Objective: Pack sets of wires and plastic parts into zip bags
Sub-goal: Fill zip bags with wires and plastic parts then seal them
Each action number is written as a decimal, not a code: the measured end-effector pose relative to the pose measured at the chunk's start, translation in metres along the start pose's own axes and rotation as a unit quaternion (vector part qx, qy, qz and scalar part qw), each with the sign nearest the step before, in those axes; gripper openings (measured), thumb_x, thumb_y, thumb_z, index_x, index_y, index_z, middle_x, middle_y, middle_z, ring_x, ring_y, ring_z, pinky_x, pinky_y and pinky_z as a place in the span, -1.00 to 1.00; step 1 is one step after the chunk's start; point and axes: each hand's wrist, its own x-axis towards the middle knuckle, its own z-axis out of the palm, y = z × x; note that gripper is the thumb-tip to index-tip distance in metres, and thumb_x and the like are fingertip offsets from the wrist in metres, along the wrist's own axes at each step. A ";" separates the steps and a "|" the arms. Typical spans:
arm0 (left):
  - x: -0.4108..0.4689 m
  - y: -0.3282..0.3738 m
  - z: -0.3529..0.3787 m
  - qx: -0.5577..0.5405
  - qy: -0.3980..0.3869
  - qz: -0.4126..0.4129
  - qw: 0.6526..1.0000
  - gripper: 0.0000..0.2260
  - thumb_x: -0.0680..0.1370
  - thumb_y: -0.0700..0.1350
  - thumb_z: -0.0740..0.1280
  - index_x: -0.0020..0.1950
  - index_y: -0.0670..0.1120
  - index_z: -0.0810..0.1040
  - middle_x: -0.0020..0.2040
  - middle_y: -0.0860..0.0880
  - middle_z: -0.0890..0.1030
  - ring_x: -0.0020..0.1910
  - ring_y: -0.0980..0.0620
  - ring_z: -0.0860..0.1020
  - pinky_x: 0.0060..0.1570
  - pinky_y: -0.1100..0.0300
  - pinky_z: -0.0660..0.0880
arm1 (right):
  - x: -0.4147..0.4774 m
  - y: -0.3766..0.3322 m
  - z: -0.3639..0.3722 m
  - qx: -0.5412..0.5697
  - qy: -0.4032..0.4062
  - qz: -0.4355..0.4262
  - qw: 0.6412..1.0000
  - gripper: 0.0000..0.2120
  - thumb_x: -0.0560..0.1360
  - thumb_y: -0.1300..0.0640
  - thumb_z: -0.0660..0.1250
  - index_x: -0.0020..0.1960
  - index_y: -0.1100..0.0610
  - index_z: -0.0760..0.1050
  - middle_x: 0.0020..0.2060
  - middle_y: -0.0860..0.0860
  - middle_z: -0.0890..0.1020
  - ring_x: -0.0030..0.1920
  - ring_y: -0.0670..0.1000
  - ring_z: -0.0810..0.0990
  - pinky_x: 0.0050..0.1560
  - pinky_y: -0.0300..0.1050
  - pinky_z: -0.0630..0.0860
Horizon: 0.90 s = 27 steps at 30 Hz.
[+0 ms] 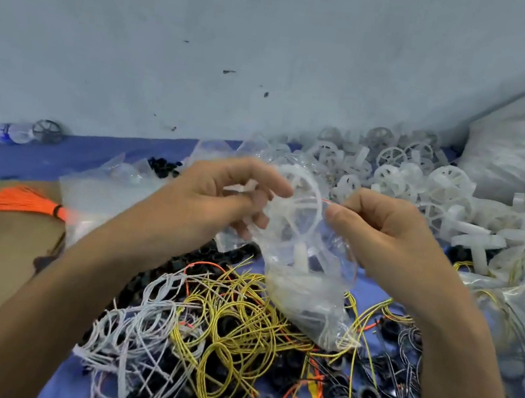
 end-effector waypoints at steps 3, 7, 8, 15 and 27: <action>0.003 -0.002 0.015 0.129 -0.086 -0.092 0.984 -0.77 0.65 -0.08 0.26 0.25 0.16 0.57 0.07 0.08 0.61 -0.02 0.05 0.62 -0.01 0.02 0.60 | -0.003 -0.004 0.002 -0.001 0.002 -0.008 1.000 -0.70 0.55 0.06 0.34 -0.33 0.10 0.45 -0.56 -0.06 0.40 -0.53 -0.10 0.34 -0.46 -0.24 0.28; 0.009 0.004 0.033 0.170 -0.148 -0.087 0.970 -0.60 0.66 -0.11 0.20 0.46 0.21 0.37 -0.16 -0.28 0.55 -0.19 -0.17 0.57 -0.15 0.05 0.59 | -0.004 -0.006 0.004 -0.021 -0.006 -0.013 1.000 -0.72 0.55 0.00 0.34 -0.29 0.10 0.48 -0.46 0.17 0.48 -0.47 -0.05 0.35 -0.39 -0.09 0.30; 0.010 0.007 0.034 0.143 -0.149 -0.076 0.975 -0.58 0.65 -0.18 0.18 0.45 0.18 0.40 -0.17 -0.33 0.52 -0.19 -0.19 0.55 -0.18 0.18 0.57 | -0.003 -0.006 0.004 -0.023 -0.005 -0.014 1.000 -0.72 0.54 -0.02 0.34 -0.29 0.09 0.49 -0.45 0.16 0.50 -0.46 -0.06 0.35 -0.38 -0.09 0.29; 0.002 -0.011 0.024 0.275 0.063 0.023 0.959 -0.58 0.52 -0.36 0.19 0.02 0.14 0.64 0.04 0.07 0.59 0.01 0.10 0.54 -0.01 0.31 0.44 | -0.004 -0.004 -0.002 -0.020 -0.004 -0.023 1.000 -0.75 0.56 -0.05 0.34 -0.22 0.07 0.50 -0.47 0.05 0.54 -0.47 -0.05 0.43 -0.44 -0.14 0.36; 0.014 -0.010 -0.014 0.361 0.039 0.047 0.930 -0.79 0.47 0.25 0.34 -0.10 0.16 0.63 0.08 0.25 0.62 0.10 0.27 0.53 0.09 0.15 0.44 | -0.026 -0.027 -0.024 -0.212 -0.099 -0.046 0.971 -0.55 0.39 -0.50 0.20 0.21 -0.39 0.37 0.03 -0.30 0.50 -0.01 -0.27 0.52 -0.10 -0.20 0.45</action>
